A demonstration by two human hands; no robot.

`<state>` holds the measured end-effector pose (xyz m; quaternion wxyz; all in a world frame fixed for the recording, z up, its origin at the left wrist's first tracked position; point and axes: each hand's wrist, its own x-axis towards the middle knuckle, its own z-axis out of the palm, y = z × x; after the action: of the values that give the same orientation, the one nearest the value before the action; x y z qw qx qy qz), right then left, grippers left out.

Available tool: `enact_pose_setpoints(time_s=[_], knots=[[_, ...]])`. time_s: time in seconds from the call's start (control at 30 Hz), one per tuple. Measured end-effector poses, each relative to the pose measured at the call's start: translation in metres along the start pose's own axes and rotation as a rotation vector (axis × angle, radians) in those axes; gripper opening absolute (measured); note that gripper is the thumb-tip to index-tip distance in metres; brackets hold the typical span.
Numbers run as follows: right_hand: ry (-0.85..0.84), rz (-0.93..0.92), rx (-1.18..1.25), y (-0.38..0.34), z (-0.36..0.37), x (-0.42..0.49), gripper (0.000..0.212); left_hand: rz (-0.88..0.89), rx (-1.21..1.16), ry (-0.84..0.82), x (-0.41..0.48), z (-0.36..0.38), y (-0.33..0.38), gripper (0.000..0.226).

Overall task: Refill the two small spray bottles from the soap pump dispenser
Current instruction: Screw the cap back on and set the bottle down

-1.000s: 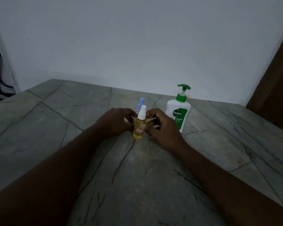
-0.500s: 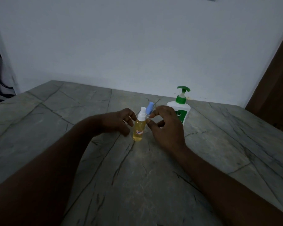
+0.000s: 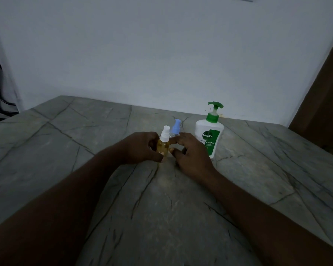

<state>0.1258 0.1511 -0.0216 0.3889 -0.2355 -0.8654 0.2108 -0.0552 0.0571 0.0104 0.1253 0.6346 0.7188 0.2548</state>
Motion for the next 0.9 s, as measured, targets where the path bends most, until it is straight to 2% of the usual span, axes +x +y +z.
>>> enact_pose_setpoints(time_s=[0.1, 0.23, 0.37, 0.53, 0.63, 0.77, 0.9], knots=[[0.052, 0.012, 0.023, 0.004, -0.004, 0.000, 0.025, 0.002, 0.012, 0.070, -0.001, -0.001, -0.006, 0.025], [0.045, -0.011, 0.034, 0.004, -0.006, 0.000, 0.023, 0.115, -0.068, 0.122, 0.000, 0.001, 0.000, 0.054], [0.030, -0.019, 0.014, 0.003, -0.004, -0.001, 0.019, 0.081, -0.076, 0.257, 0.004, 0.008, 0.008, 0.031], [0.032, -0.027, 0.013, 0.003, -0.005, -0.001, 0.013, 0.018, 0.175, 0.322, 0.002, 0.001, 0.005, 0.059], [0.033, -0.003, 0.027, 0.004, -0.005, -0.001, 0.018, 0.000, 0.267, 0.335, 0.004, 0.001, 0.000, 0.054], [0.031, 0.039, 0.067, 0.003, -0.006, -0.001, 0.017, -0.045, 0.372, 0.352, 0.010, 0.006, -0.009, 0.065], [0.026, 0.060, 0.116, 0.000, -0.009, -0.003, 0.023, -0.068, 0.352, 0.325, 0.009, 0.007, -0.013, 0.071]])
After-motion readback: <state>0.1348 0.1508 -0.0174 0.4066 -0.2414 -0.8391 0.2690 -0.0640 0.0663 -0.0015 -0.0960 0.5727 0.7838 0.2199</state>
